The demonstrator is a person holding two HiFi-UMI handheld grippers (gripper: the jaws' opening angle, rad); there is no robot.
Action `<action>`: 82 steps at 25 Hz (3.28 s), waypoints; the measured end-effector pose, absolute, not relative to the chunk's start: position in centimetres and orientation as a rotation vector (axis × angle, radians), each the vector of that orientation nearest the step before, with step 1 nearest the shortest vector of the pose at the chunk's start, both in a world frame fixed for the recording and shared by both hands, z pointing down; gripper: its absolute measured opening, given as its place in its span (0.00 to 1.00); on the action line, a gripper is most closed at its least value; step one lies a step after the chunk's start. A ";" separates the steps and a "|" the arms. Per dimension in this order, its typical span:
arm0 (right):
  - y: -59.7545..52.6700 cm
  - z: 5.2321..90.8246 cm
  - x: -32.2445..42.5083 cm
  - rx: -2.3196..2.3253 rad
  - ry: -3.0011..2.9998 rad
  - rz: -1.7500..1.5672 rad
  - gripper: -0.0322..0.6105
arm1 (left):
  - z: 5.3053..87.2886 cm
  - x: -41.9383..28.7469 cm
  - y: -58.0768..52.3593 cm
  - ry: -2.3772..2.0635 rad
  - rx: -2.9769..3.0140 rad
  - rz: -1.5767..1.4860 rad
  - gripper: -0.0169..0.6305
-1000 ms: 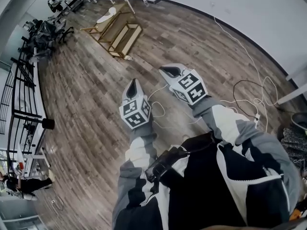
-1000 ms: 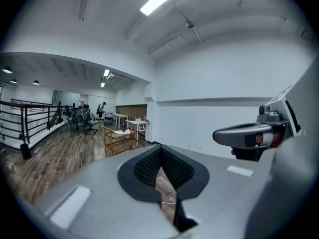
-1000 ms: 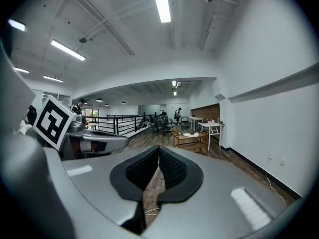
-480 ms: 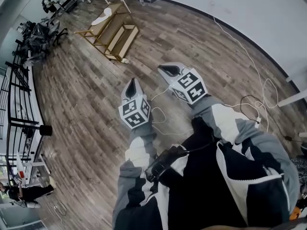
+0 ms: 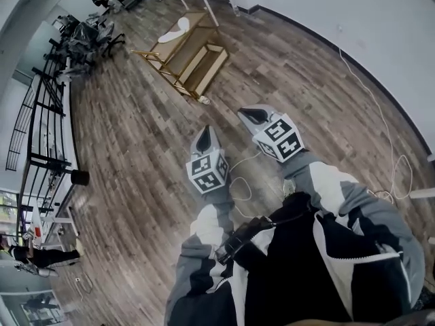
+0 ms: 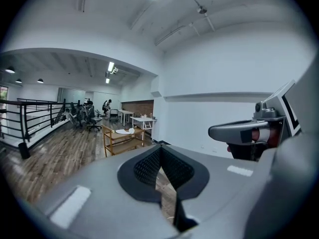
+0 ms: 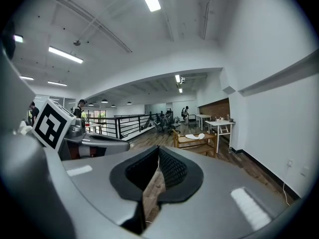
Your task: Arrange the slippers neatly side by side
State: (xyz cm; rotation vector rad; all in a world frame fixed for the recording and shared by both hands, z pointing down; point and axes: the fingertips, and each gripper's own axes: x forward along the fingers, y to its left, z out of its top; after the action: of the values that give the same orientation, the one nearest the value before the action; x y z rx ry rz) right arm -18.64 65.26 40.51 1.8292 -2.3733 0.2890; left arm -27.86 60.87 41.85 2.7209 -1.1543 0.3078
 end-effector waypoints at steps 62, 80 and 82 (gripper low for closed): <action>14.3 40.0 -0.1 1.782 -2.406 0.230 0.07 | 41.1 -7.8 9.8 -1.158 2.753 0.263 0.04; -8.9 39.4 12.5 1.535 -2.586 0.225 0.07 | 40.6 3.4 -11.8 -1.454 2.601 0.297 0.04; -10.6 39.5 13.7 1.525 -2.593 0.222 0.07 | 40.6 4.6 -13.3 -1.462 2.593 0.293 0.04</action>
State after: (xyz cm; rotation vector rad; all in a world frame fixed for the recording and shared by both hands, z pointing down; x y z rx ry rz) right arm 13.72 -10.58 39.54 1.5255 -2.5934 0.2217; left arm 4.64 -13.26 40.61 2.5926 -1.4618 0.2933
